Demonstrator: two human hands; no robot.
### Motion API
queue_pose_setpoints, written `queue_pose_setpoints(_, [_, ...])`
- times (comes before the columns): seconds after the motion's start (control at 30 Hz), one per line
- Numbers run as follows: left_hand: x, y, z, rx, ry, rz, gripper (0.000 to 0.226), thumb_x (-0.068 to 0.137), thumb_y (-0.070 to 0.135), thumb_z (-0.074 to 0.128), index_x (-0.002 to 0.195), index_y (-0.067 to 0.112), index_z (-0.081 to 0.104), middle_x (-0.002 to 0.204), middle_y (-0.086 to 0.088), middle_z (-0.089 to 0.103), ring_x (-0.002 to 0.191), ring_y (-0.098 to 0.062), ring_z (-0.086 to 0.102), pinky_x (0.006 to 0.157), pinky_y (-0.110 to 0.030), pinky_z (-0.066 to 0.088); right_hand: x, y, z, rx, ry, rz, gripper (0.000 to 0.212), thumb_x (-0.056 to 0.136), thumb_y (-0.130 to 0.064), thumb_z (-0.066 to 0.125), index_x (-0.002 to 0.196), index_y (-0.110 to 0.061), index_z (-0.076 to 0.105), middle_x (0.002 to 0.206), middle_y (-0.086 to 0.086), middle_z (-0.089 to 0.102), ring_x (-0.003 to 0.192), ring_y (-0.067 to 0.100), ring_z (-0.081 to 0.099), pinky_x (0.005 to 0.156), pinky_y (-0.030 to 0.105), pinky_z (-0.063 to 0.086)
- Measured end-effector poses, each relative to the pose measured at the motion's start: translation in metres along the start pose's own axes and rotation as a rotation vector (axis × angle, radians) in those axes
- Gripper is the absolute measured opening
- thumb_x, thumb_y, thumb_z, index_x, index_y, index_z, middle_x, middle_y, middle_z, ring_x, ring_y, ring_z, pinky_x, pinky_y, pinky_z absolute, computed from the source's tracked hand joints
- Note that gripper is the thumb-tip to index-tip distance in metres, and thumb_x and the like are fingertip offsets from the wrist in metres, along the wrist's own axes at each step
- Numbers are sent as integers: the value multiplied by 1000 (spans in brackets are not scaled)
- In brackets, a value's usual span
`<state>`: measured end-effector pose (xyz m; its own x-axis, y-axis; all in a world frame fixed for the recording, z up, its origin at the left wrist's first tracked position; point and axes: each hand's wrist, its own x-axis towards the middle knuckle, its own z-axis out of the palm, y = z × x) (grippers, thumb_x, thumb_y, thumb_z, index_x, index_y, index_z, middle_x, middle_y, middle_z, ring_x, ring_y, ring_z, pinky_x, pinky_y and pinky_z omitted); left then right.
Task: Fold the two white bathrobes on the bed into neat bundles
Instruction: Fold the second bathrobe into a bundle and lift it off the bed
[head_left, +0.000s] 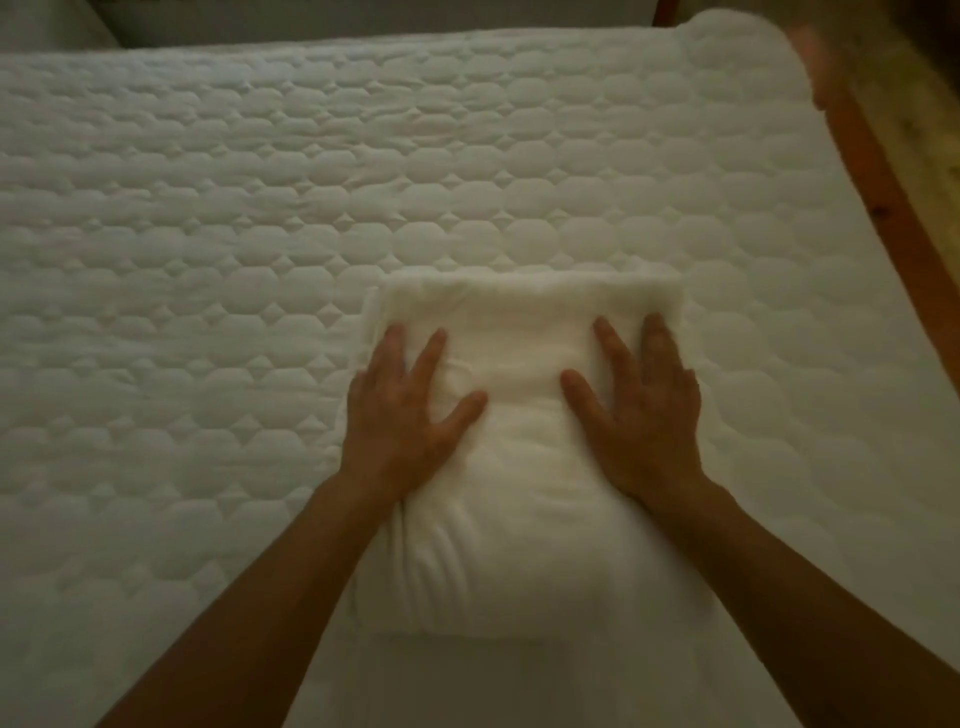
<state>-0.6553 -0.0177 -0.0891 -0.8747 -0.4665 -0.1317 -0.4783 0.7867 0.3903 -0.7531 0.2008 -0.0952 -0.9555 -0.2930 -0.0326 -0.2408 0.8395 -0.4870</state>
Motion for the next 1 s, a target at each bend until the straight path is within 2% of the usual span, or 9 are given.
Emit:
queue_pose_setpoints(0.1, [-41, -19, -17, -195, 99, -297, 83, 82, 70, 63, 146, 21, 44, 141, -12, 50, 129, -33, 48, 105, -48, 42, -13, 15, -17, 293, 154, 250, 73, 89, -59, 62, 148, -23, 40, 148, 11, 41, 132, 31, 43, 111, 50, 39])
queue_pose_setpoints(0.23, [-19, -38, -34, -432, -22, -494, 67, 84, 62, 67, 126, 11, 64, 122, -7, 68, 110, -26, 63, 94, -36, 48, 4, 27, -34, 434, 23, 452, 82, 76, -73, 67, 134, -15, 57, 125, 8, 64, 105, 26, 62, 88, 40, 53])
queue_pose_setpoints(0.33, [22, -25, -40, -476, -82, -521, 82, 82, 73, 60, 126, 4, 66, 127, -12, 67, 116, -32, 62, 101, -42, 49, 25, 17, -41, 440, -14, 461, 88, 66, -83, 66, 121, -15, 66, 113, 4, 69, 101, 26, 66, 88, 41, 55])
queue_pose_setpoints(0.43, [37, -12, -31, -329, -114, -492, 94, 88, 76, 48, 142, -1, 45, 143, -23, 52, 130, -40, 51, 107, -46, 42, 36, 13, -38, 468, -13, 452, 85, 73, -79, 64, 127, -13, 62, 120, 7, 68, 109, 30, 64, 97, 47, 53])
queue_pose_setpoints(0.6, [23, -4, -24, -321, 160, -318, 51, 103, 51, 42, 123, 4, 43, 119, -27, 63, 111, -44, 59, 88, -44, 43, 29, 7, -27, 344, 236, 237, 44, 99, -49, 53, 113, -7, 53, 105, 12, 62, 97, 32, 60, 79, 33, 40])
queue_pose_setpoints(0.7, [32, -8, -35, -454, 344, -261, 44, 103, 50, 41, 111, 7, 44, 102, -21, 64, 98, -42, 61, 82, -46, 47, 37, 4, -31, 367, 418, 127, 41, 101, -46, 54, 109, -6, 56, 97, 9, 60, 87, 26, 55, 75, 30, 37])
queue_pose_setpoints(0.8, [55, -16, -32, -329, 210, -279, 49, 103, 51, 40, 118, 5, 47, 114, -24, 64, 108, -42, 59, 87, -45, 44, 56, 8, -26, 236, 327, 166, 49, 101, -50, 51, 114, -3, 56, 109, 18, 62, 98, 32, 57, 81, 34, 39])
queue_pose_setpoints(0.9, [62, -16, -21, -124, -7, -356, 58, 104, 53, 35, 134, 4, 46, 134, -27, 55, 123, -43, 53, 97, -45, 42, 67, 7, -20, 90, 23, 466, 69, 98, -59, 47, 137, -2, 46, 137, 26, 52, 126, 41, 50, 102, 45, 40])
queue_pose_setpoints(1.0, [50, 4, -23, 15, 79, -342, 63, 103, 53, 30, 151, 11, 30, 154, -22, 34, 137, -40, 39, 108, -53, 33, 56, -15, -24, 25, 165, 384, 73, 98, -53, 47, 156, -16, 21, 160, 18, 25, 144, 37, 28, 114, 50, 24])
